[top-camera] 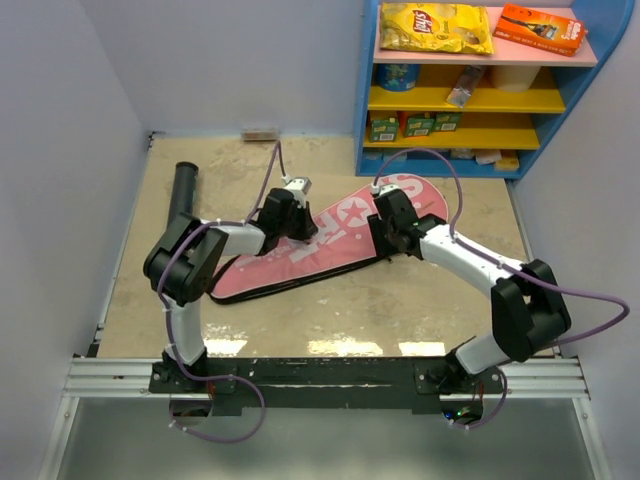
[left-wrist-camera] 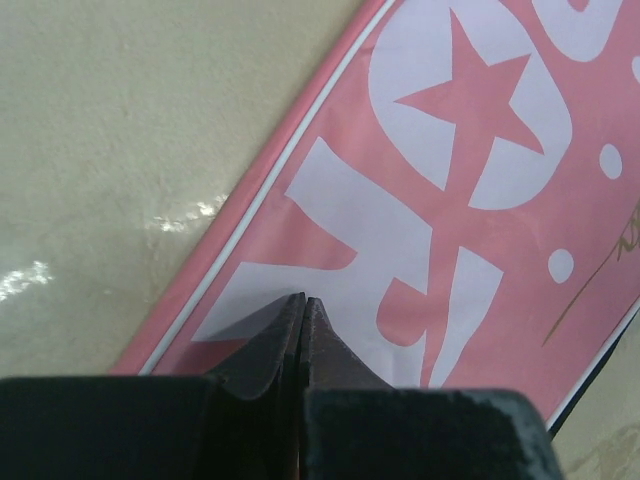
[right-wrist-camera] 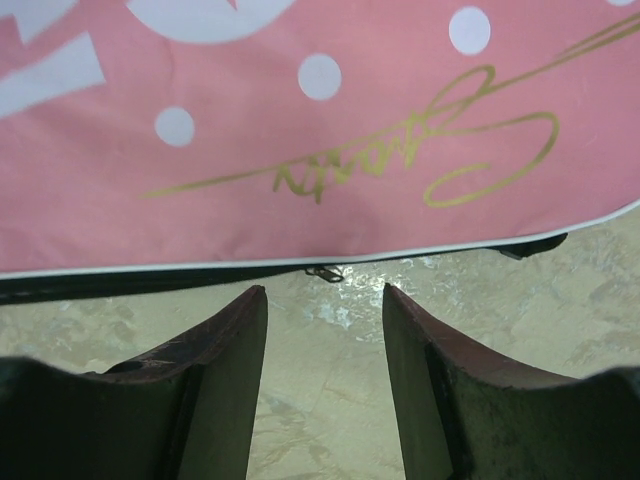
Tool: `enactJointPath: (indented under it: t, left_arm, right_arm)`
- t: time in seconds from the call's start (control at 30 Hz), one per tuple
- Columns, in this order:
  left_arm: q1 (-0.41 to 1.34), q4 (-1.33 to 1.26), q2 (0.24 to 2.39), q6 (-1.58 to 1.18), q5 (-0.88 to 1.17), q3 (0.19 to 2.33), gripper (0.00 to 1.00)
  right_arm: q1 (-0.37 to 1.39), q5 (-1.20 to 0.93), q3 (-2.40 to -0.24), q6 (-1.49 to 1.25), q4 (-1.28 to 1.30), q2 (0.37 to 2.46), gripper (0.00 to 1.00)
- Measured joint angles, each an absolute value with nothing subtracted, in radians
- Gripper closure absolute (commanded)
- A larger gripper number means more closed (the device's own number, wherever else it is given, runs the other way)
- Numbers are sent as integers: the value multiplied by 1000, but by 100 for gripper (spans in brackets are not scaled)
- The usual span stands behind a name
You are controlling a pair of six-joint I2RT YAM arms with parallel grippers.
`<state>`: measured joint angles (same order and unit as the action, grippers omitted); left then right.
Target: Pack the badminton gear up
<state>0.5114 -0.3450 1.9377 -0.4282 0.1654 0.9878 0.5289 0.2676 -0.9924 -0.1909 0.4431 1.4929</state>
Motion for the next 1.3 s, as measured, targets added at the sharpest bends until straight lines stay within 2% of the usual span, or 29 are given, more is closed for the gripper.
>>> enactJointPath:
  t: [0.6, 1.13, 1.3]
  left_arm:
    - [413, -356, 1946, -432, 187, 993, 100]
    - [413, -356, 1946, -435, 188, 993, 100]
    - [413, -360, 1946, -435, 190, 991, 100]
  right_arm:
    - [516, 138, -991, -193, 403, 1632, 48]
    - [516, 97, -976, -192, 313, 1708, 54]
    - [516, 112, -976, -194, 309, 1710, 60]
